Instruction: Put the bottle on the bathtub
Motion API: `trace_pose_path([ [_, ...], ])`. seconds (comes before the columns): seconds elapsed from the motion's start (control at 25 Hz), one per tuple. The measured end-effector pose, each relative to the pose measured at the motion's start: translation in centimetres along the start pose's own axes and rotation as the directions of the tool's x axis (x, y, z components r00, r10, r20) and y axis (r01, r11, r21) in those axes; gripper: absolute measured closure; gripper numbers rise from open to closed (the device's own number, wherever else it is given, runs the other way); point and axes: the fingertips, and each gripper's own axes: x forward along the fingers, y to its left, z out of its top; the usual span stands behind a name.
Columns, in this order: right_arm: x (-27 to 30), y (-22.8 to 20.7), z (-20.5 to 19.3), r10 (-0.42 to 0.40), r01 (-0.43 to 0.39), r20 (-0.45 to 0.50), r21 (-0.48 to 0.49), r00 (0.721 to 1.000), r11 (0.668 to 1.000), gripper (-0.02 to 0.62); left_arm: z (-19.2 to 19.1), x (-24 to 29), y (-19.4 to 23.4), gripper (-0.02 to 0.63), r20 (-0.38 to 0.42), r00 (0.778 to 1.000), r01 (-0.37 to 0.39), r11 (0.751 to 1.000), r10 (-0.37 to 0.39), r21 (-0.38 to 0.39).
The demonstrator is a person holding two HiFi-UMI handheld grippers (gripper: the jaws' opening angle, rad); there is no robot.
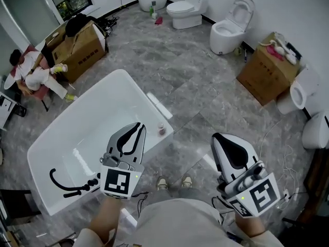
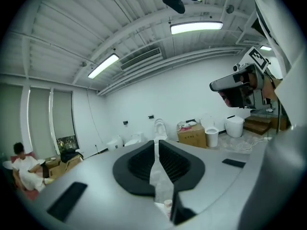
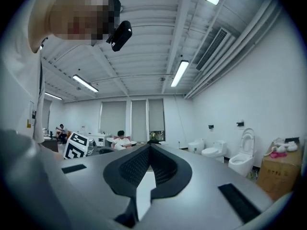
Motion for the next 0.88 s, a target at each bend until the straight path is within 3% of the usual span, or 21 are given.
trace_pose_path([
  [0.24,-1.2,0.8,0.0,0.013,-0.013,-0.007,-0.005,1.0,1.0,0.568,3.7,-2.4,-1.8,0.574,0.055,0.998,0.016,1.0,-0.015,-0.01],
  [0.4,-1.3,1.0,-1.3,0.007,-0.008,-0.061,-0.009,0.998,1.0,0.568,3.1,-3.5,-2.8,0.575,0.03,0.999,0.027,1.0,-0.027,0.006],
  [0.88,1.0,3.3,-1.4,0.021,-0.023,-0.047,-0.056,0.999,0.998,0.568,3.2,-6.1,-0.8,0.577,0.06,0.998,0.002,1.0,-0.004,0.024],
])
